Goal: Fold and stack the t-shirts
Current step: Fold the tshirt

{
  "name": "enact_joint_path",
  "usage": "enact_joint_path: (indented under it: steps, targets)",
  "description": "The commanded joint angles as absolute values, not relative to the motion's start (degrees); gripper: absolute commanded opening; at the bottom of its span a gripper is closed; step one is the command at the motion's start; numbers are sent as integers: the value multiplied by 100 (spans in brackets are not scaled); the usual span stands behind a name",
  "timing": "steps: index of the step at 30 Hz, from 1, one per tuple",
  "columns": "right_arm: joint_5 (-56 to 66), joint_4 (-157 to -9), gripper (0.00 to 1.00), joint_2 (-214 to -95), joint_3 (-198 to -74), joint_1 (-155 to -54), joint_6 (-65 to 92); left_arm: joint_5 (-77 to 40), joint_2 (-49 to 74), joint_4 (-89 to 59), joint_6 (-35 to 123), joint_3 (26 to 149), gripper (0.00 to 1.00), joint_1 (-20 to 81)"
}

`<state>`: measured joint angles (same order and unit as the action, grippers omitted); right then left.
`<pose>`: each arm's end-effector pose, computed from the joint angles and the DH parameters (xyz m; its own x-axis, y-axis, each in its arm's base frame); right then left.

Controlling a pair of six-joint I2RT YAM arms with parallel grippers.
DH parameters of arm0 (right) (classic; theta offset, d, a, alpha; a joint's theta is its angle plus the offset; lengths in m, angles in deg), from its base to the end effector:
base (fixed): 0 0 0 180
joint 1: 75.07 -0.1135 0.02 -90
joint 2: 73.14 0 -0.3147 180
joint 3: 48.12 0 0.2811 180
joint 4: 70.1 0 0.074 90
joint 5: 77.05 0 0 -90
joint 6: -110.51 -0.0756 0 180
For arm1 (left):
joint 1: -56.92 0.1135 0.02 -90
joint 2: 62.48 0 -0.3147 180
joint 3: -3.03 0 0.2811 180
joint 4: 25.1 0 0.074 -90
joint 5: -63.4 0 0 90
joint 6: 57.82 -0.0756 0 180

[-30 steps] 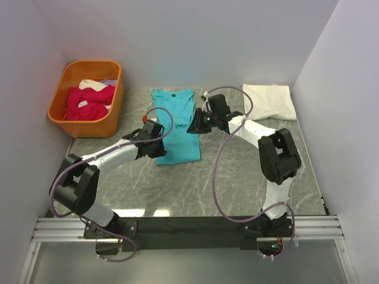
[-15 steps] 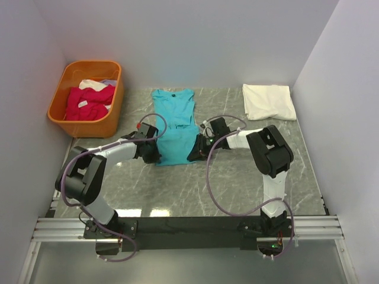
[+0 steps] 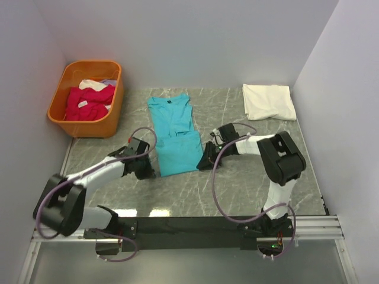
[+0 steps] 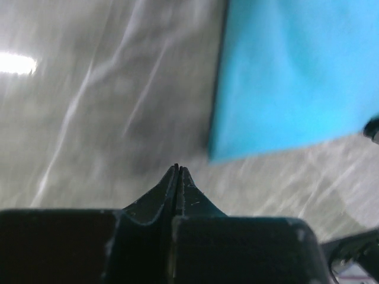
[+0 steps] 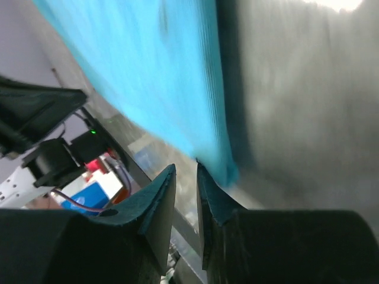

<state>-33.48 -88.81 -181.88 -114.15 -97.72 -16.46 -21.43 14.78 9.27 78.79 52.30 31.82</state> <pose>0.3370 0.2000 0.1101 -0.9995 0.0321 0.0004 0.0198 0.6049 0.7960 0.2399 -0.1199 0.1563 -0.8856 -0.3844 -0.2607 -0.2667 0.8805 -0.3920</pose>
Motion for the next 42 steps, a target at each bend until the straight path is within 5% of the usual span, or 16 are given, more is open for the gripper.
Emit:
enact_joint_path:
  steps: [1, 7, 10, 20, 36, 42]
  targets:
    - [-2652, -9735, 28, -17135, -11168, -9783, -1281, -2491, 418, 1796, 8201, 5183, 14, 3091]
    - [-1133, -10561, 47, -15683, -11300, -9967, -1017, -2643, -148, 2150, 8518, 5279, 67, 2897]
    - [-148, -10869, 52, -15348, -11458, -10125, -973, -2924, 149, 2124, 8667, 5437, 75, 2695]
    - [1215, -11143, 53, -15505, -11695, -10591, -955, -3451, 1547, 1737, 8896, 6281, 59, 2326]
    - [1357, -11274, 57, -16892, -12565, -11189, -1052, -3750, 3148, 2150, 8808, 6774, 56, 1921]
    - [1392, -11388, 57, -17385, -12785, -11339, -1113, -3645, 3376, 2133, 8747, 6765, 36, 1878]
